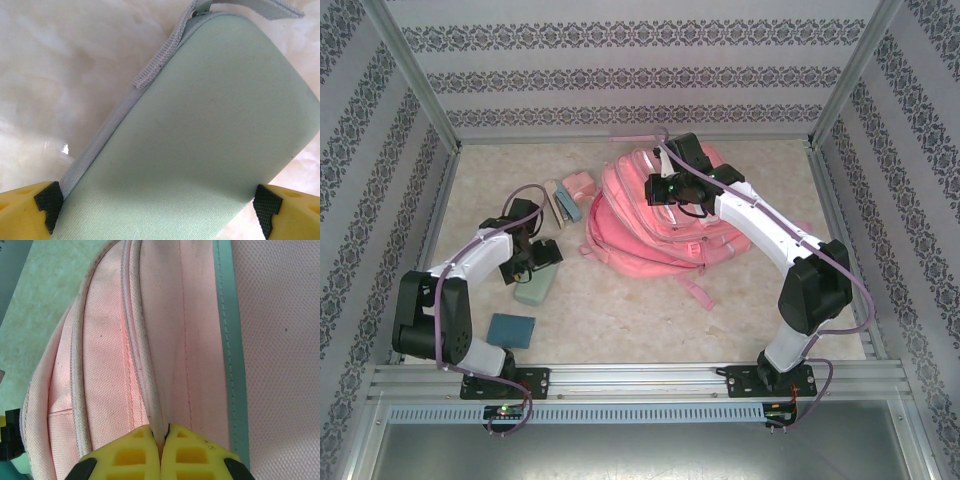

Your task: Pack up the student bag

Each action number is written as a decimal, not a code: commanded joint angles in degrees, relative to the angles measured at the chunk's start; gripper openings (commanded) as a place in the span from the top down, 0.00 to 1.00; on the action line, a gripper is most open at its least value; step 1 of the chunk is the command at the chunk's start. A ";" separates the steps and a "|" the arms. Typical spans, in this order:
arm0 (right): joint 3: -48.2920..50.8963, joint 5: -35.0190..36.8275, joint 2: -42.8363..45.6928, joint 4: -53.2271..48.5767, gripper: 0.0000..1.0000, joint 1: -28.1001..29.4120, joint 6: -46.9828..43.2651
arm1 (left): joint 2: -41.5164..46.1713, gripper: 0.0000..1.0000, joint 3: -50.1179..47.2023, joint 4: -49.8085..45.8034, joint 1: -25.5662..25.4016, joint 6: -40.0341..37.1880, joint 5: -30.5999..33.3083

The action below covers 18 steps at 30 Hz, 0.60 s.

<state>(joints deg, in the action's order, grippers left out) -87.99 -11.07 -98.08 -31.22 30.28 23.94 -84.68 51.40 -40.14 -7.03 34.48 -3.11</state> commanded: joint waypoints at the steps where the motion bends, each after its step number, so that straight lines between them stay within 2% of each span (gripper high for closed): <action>1: 0.10 -1.89 2.85 1.91 1.00 0.83 1.01 | 1.27 0.00 0.37 -4.83 -1.34 -1.10 2.39; 5: 0.36 -1.93 2.83 2.12 1.00 0.83 1.09 | 2.21 0.00 0.96 -6.08 -3.03 -2.00 3.39; 10: 0.71 -2.03 2.99 2.48 1.00 0.83 1.32 | 1.73 0.00 0.28 -5.36 -3.23 0.24 0.39; 15: 1.08 -2.20 3.07 2.57 1.00 0.83 1.51 | 5.62 0.00 -4.49 2.09 -3.58 11.99 -7.06; 18: 1.16 -2.22 3.16 2.57 1.00 0.83 1.63 | 7.92 0.00 -5.97 4.85 -5.85 18.14 -7.90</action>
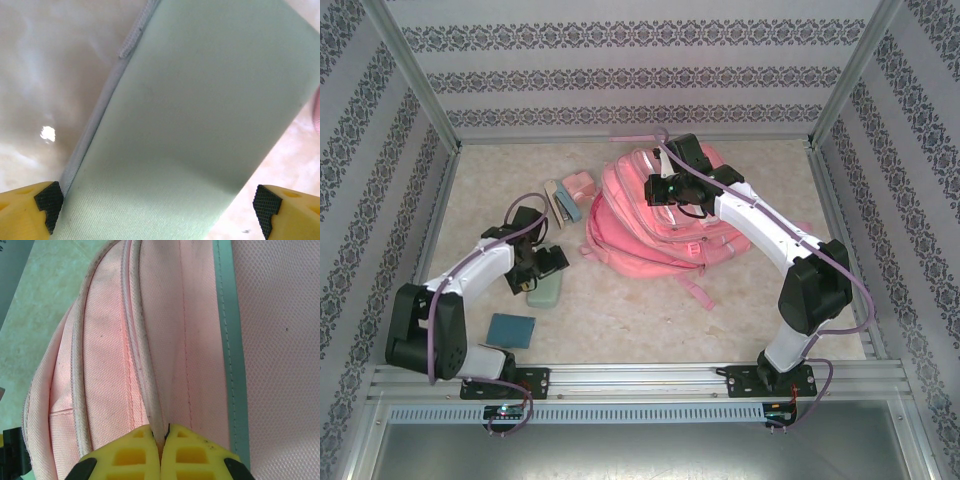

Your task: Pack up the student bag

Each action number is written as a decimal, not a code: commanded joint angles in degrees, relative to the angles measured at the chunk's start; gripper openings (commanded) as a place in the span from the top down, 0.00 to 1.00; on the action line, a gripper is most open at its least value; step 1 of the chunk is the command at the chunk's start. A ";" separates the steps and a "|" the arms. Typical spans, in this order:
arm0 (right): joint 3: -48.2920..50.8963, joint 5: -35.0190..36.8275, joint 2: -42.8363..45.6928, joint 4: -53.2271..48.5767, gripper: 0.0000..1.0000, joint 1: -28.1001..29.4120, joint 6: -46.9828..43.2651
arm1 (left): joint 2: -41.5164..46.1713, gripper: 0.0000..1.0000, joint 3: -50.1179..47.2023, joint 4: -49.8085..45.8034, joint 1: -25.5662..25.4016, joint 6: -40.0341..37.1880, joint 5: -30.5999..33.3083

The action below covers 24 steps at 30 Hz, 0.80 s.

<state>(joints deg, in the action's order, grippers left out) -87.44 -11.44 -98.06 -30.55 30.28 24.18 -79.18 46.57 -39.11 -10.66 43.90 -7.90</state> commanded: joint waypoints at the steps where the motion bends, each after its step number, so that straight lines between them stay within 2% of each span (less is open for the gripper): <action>1: 0.60 -1.87 3.14 1.88 1.00 0.83 1.38 | 3.18 0.00 -1.03 3.80 -3.15 9.73 -2.63; 4: 0.73 -1.93 3.23 1.89 1.00 0.90 1.37 | 4.97 0.00 0.56 0.33 -4.65 9.14 1.05; 9: 1.58 -2.00 3.53 2.40 1.00 1.00 1.66 | 4.30 0.00 3.89 -8.36 -6.62 1.10 8.21; 14: 2.27 -2.13 3.71 2.90 1.00 1.16 2.00 | 1.11 0.00 6.11 -11.60 -11.96 -3.34 13.95; 18: 2.53 -1.99 4.06 2.95 1.00 1.18 2.03 | -3.03 0.00 6.44 -11.95 -14.49 -4.64 15.55; 24: 2.71 -1.92 4.52 2.68 1.00 1.26 1.95 | -8.65 0.00 6.36 -11.00 -15.61 -5.01 17.21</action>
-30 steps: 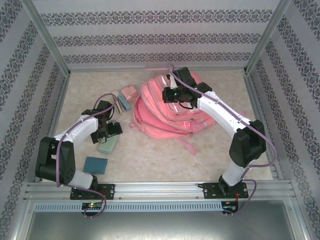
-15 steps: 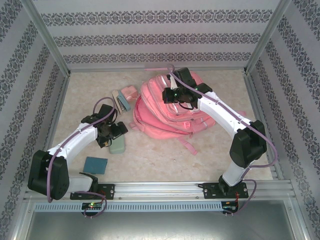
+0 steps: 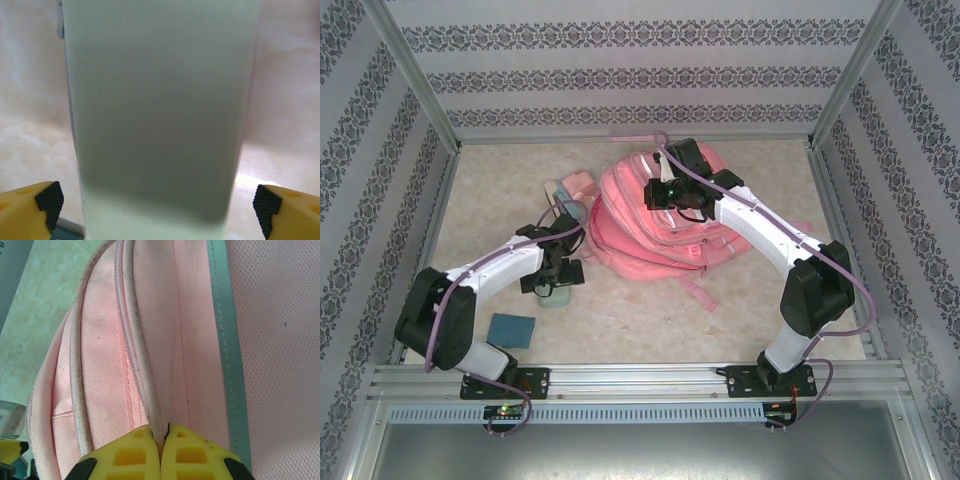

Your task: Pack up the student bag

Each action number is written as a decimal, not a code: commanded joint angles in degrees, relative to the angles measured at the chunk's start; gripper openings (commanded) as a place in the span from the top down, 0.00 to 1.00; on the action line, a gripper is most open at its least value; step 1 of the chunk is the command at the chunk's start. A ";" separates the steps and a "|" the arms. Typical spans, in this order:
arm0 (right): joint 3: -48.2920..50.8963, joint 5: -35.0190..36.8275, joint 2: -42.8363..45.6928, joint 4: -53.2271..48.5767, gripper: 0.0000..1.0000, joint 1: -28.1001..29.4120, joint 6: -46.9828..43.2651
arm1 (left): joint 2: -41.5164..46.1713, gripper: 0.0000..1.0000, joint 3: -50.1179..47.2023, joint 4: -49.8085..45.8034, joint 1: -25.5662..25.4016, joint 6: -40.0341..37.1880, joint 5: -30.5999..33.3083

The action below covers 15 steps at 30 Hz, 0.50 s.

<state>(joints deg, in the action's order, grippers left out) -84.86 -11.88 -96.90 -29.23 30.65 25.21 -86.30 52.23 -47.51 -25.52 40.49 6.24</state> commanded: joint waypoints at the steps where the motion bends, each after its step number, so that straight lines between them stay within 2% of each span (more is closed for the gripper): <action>1: 0.13 -1.47 3.42 1.29 1.00 0.90 0.95 | -2.14 0.01 0.37 -2.22 -0.61 -1.71 3.01; 11: -0.35 -1.60 3.08 1.15 1.00 0.94 0.90 | -5.94 0.01 -3.19 2.75 -0.67 -1.26 2.37; 15: -1.31 -1.50 2.74 0.55 1.00 0.99 0.68 | -4.07 0.16 -3.49 3.13 -0.68 -0.92 2.73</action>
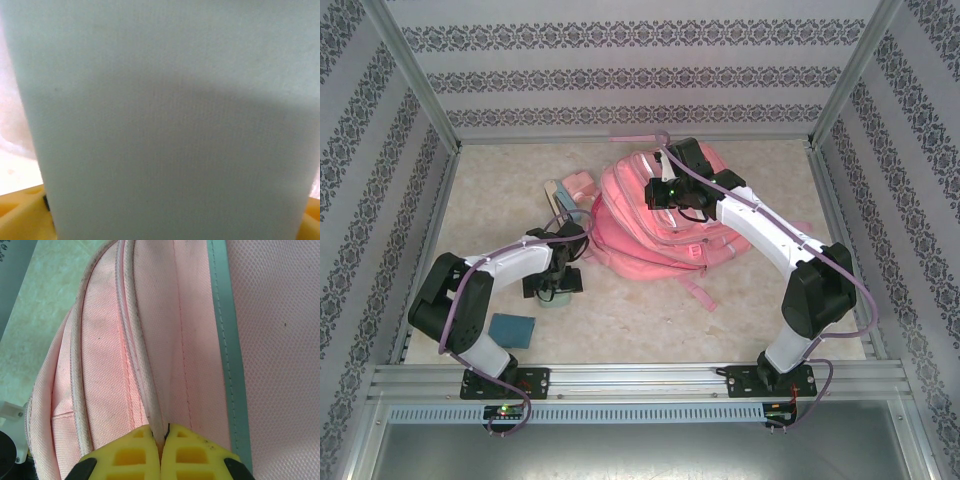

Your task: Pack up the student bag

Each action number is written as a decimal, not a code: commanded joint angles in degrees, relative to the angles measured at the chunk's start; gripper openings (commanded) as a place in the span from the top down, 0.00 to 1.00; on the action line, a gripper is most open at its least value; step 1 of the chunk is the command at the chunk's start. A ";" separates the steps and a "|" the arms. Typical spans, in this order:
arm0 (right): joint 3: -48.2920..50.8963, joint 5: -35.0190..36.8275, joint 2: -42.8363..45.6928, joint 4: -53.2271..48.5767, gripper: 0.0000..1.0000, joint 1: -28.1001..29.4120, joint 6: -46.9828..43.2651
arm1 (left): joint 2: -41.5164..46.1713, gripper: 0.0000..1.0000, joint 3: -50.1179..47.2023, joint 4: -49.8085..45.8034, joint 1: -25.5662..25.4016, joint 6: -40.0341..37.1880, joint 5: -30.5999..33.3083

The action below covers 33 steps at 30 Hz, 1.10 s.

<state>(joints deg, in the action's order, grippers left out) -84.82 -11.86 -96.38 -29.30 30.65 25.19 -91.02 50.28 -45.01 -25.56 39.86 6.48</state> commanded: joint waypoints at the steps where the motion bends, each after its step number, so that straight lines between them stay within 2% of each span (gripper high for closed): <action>1: -1.71 -1.42 2.20 0.23 1.00 0.99 0.55 | 1.56 0.22 -1.30 0.59 -0.72 -0.28 2.50; 2: -2.18 -1.31 2.25 -0.08 1.00 0.91 0.47 | 2.57 0.28 -0.95 0.26 -0.63 -0.21 2.48; 3: -2.67 -1.20 2.32 -0.37 1.00 0.77 0.30 | 3.48 0.29 -0.24 -0.17 -0.67 -0.22 2.33; 9: -5.61 -3.28 3.29 -1.44 1.00 -1.30 1.04 | 7.84 0.31 5.87 -1.95 -0.93 0.78 -0.06; 16: -5.94 -9.33 5.21 -0.15 1.00 -5.61 4.13 | 6.21 0.33 16.17 4.24 -3.20 4.02 -5.08; 23: -5.77 -12.40 6.36 1.49 1.00 -7.68 6.56 | -8.38 0.33 29.87 10.24 -6.75 6.29 -9.08; 27: -5.36 -13.53 7.16 2.05 1.00 -8.28 7.52 | -17.69 0.34 38.68 7.40 -7.49 6.75 -6.19; 33: -4.17 -14.16 8.24 2.58 1.00 -8.60 8.14 | -27.45 0.33 47.01 5.95 -7.32 6.87 -3.81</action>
<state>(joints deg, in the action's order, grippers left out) -88.07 -22.11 -93.12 -31.62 22.22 31.35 -115.74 93.43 -37.06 -32.62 45.71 0.14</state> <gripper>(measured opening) 0.045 0.670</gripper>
